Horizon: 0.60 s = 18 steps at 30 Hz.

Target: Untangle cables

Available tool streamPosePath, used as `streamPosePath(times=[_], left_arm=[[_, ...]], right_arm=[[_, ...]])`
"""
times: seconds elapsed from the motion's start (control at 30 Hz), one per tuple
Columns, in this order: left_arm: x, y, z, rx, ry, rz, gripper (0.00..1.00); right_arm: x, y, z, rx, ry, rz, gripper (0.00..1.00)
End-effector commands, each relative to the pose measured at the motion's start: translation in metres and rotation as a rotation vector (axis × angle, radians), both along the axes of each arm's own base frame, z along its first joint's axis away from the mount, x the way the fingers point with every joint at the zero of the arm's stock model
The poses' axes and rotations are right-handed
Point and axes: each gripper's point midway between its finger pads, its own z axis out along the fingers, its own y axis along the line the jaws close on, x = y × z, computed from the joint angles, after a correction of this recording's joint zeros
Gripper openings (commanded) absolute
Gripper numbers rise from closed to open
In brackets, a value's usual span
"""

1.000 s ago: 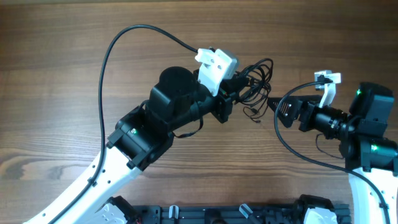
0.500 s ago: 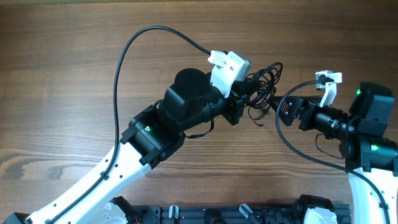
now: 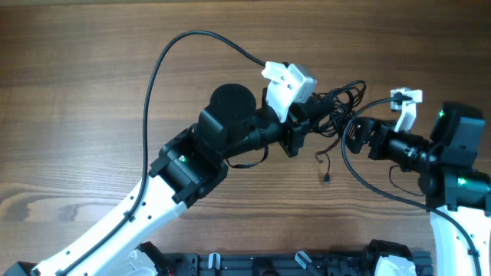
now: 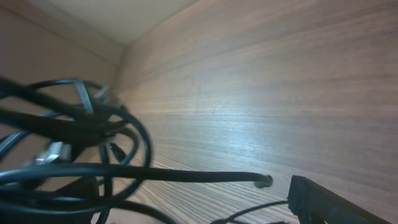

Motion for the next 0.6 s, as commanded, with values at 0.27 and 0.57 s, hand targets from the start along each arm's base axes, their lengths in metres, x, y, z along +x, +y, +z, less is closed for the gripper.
streamPosePath(times=[0.27,0.57], left_arm=[[0.016,0.051,0.051,-0.063,-0.172,0.098,0.04],[0.03,0.067,0.036,-0.016,-0.122,0.15,0.04]], right_arm=[[0.005,-0.03,-0.05,-0.139,0.208,-0.141,1.0],[0.008,-0.018,-0.037,-0.1,0.133,-0.063,1.0]])
